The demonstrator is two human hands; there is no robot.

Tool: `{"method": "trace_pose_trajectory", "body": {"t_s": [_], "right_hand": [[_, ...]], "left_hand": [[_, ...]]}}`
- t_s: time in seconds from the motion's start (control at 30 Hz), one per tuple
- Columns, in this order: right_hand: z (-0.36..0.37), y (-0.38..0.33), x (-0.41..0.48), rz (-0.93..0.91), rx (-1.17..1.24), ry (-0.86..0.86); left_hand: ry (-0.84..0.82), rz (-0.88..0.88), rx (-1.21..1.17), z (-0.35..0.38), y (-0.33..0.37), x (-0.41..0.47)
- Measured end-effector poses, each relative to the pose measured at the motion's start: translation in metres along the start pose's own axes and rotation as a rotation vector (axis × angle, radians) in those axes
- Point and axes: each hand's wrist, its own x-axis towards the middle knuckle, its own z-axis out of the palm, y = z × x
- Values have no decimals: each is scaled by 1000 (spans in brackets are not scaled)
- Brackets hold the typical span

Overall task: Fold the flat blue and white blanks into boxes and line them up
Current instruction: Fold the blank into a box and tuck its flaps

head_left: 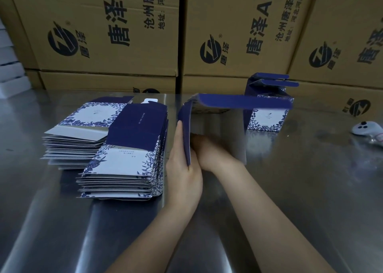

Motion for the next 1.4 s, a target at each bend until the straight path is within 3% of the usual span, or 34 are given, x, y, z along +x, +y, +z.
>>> {"method": "trace_pose_trajectory", "body": {"t_s": [0.13,0.43,0.67,0.9,1.13,1.3,1.4], "right_hand": [[-1,4,3,127,79,224],[-7,-2,6,175,-146,-56],[-6,3,-9,96,-67,120],[0,1,-14,34,-54,115],[-5,-2,-9,48,-67,-31],[-6,-9,-15,68,-59,129],[-16,-19,-25,76,123,298]], "left_hand": [[20,-23,-4,-1,3,0],[-1,-7,25,1,1,0],[4,-20,17,0,7,-2],[4,-54,0,-2,15,-5],[-3,-41,46,-1,16,-5],[8,-86,31,-4,21,-1],[72,-135,9,-6,27,3]]}}
